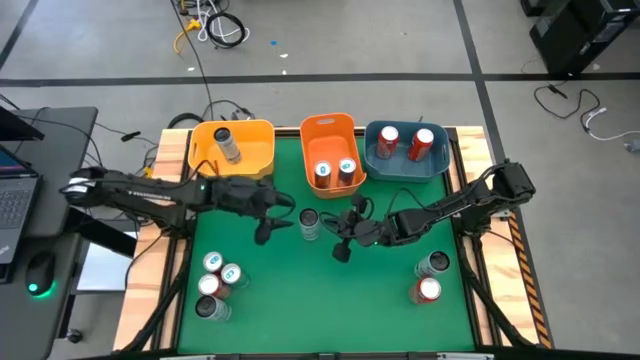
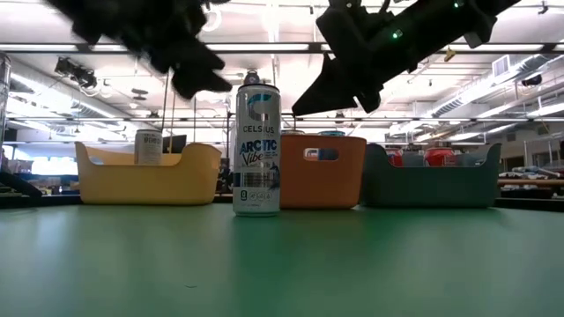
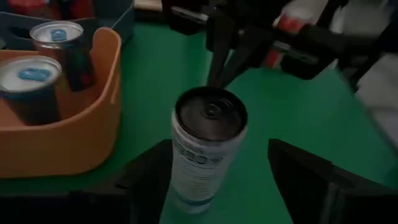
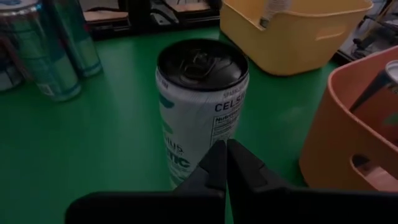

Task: Sort soda cans
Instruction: Put the white blue soda can into the yellow bin

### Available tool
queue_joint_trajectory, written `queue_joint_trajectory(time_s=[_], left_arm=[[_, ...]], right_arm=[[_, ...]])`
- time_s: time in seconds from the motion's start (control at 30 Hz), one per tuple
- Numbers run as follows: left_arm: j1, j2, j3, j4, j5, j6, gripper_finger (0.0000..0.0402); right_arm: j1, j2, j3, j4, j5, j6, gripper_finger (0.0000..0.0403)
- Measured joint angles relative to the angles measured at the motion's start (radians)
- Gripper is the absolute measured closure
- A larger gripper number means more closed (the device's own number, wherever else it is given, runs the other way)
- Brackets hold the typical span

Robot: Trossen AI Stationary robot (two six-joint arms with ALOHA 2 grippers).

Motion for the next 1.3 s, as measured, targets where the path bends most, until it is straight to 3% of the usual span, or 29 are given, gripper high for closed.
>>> queue_joint_trajectory(time_s=[0.3, 0.53, 1.03, 1.17, 1.3], left_arm=[[-0.002, 0.206, 0.392, -0.415, 0.020, 0.086, 0.0096], [-0.002, 0.393, 0.570, -0.592, 0.012, 0.143, 0.0096], [-0.002, 0.536, 0.627, -0.654, 0.015, 0.215, 0.0106], [-0.003, 0.534, 0.629, -0.655, -0.036, 0.210, 0.0146], [0.019, 0.524, 0.678, -0.769, -0.103, 0.190, 0.0151]], right_arm=[[0.032, -0.024, 0.000, -0.005, -0.002, -0.046, 0.0403], [0.053, -0.027, 0.000, -0.023, -0.002, -0.052, 0.0403], [0.070, -0.028, 0.000, -0.051, -0.002, -0.051, 0.0403], [0.070, -0.028, 0.000, -0.051, -0.002, -0.050, 0.0403], [0.071, -0.028, 0.000, -0.057, -0.002, -0.049, 0.0403]])
